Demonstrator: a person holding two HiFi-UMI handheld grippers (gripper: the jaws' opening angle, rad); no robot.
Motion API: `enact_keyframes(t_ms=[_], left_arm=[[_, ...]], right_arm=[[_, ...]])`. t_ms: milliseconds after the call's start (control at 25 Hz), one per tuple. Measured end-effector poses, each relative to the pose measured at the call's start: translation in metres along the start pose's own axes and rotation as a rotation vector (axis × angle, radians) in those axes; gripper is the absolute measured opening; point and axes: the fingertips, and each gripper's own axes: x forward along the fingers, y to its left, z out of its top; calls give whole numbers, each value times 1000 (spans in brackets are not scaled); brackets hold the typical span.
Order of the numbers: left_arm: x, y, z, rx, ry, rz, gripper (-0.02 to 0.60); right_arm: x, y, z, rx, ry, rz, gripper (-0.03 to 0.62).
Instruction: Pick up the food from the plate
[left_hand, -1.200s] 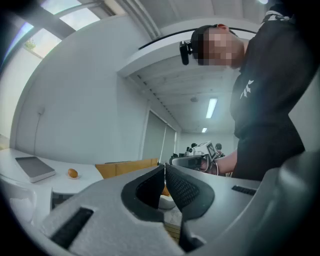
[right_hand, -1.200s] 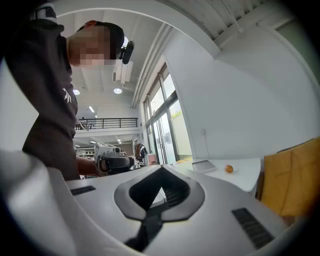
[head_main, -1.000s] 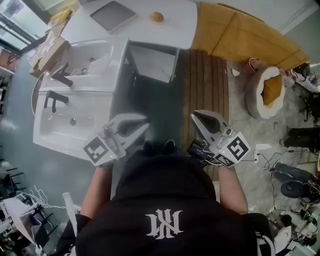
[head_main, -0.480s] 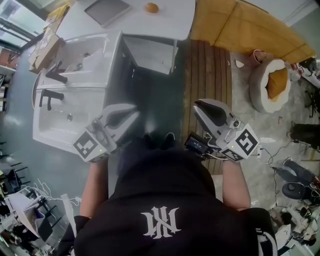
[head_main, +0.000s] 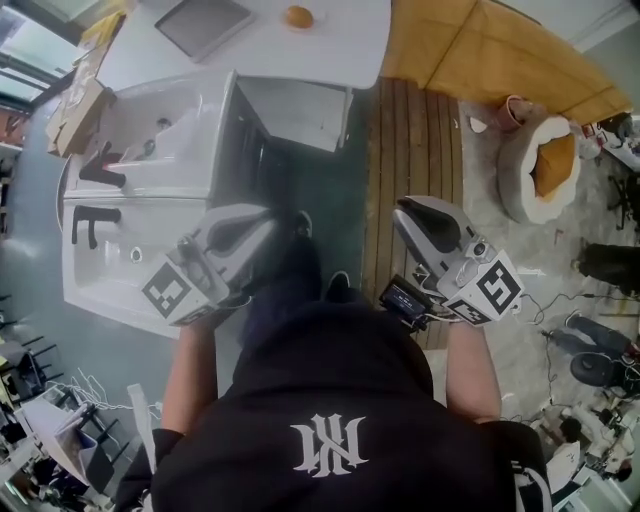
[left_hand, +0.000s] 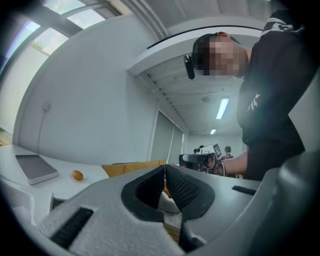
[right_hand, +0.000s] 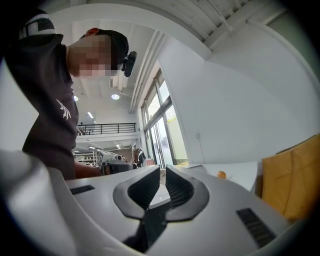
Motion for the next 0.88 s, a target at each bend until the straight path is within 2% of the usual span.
enact_keyframes(t_ms=[80, 160, 280, 440, 600, 720, 880], left_arm=[[3, 31, -4, -22, 8, -15, 8], [7, 63, -2, -45, -3, -41, 8], [13, 114, 4, -49, -12, -71, 8], [17, 178, 7, -62, 18, -82, 8], [26, 230, 23, -84, -51, -120, 8], [27, 262, 29, -87, -82, -119, 8], [40, 292, 11, -41, 42, -88, 8]], right_arm=[[20, -13, -2, -2, 12, -15, 5], [43, -28, -5, 8, 17, -15, 33], [82, -57, -4, 30, 30, -33, 52], [134, -88, 11, -1, 91, -66, 83], [168, -119, 33, 3, 81, -91, 100], [193, -131, 35, -31, 110, -76, 117], [217, -156, 26, -124, 182, -65, 175]])
